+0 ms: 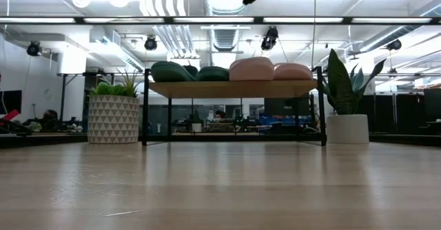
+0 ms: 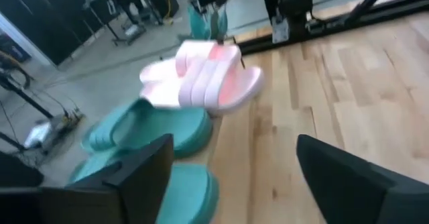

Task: Pick and place slides into the shelf
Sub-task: Return to Home Position

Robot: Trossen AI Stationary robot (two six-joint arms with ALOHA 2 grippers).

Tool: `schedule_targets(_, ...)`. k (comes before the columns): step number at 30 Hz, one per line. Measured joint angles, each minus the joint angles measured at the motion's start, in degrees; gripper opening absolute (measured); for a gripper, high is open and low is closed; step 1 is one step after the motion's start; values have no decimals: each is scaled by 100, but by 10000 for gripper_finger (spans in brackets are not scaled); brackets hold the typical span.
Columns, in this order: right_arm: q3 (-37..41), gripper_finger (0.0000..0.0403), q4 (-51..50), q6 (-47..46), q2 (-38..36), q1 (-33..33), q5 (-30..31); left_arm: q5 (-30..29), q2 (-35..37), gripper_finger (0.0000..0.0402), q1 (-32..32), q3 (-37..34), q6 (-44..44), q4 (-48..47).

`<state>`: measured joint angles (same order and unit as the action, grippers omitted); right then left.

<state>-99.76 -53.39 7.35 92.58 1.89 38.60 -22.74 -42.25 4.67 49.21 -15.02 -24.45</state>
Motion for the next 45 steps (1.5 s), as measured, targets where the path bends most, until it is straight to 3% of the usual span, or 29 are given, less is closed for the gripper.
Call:
schedule_targets(4,465,201,168,-245,-344,63,-260,134,167,241,55,-53,268,-303)
schedule_targets(8,1063,198,742,-120,-657,149,-259,238,439,175,206,-334,266,-23)
schedule_targets(19,2911,198,2635,317,-1900,271,-270,522,1937,12,266,-1847,424,821)
schedule_targets(29,4440,198,4409,583,-2603,273,-289,832,3389,8,262,-3121,277,1312)
schedule_targets(34,4813,198,4868,682,-2788,274,-674,1041,4081,3,262,-3484,275,1394)
schedule_targets(45,5548,194,5322,178,-3192,331,-1849,1221,4067,0,258,-4138,360,1755)
